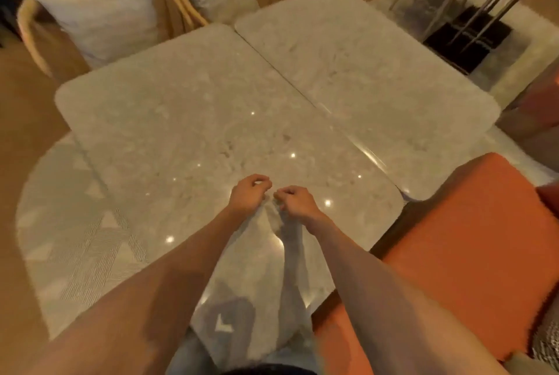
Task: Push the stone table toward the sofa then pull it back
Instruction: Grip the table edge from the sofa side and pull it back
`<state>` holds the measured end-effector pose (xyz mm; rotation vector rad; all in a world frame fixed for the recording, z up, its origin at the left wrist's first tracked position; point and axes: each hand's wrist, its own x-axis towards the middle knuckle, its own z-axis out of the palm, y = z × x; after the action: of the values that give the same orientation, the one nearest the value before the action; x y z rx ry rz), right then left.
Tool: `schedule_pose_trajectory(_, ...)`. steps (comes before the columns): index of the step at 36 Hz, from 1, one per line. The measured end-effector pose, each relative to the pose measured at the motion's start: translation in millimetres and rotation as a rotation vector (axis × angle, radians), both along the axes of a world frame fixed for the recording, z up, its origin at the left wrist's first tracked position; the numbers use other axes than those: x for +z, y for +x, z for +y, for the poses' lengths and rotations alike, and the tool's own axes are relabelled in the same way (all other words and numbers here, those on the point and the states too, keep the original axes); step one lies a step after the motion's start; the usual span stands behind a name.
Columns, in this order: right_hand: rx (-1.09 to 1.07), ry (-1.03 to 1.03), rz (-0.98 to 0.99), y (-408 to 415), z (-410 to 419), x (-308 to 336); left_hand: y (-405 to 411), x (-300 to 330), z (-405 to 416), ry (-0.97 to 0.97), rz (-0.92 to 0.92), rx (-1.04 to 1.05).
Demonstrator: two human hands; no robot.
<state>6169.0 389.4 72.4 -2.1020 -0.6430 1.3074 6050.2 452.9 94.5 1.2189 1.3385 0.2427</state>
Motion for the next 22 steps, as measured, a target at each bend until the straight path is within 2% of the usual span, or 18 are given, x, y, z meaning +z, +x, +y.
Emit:
schedule_pose_trajectory(5, 0.144, -0.014, 0.115, 12, 10, -39, -4, -36, -20, -0.074, 0.064, 0.305)
schedule_pose_trajectory(11, 0.341, -0.074, 0.121, 39, -8, -47, 7, -54, -88, -0.135, 0.012, 0.572)
schedule_pose_trajectory(16, 0.305, -0.060, 0.155, 56, -43, -56, 13, -65, -148, -0.155, -0.027, 0.743)
schedule_pose_trajectory(22, 0.181, -0.048, 0.350, 68, -94, -60, 25, -66, -209, -0.089, -0.030, 0.971)
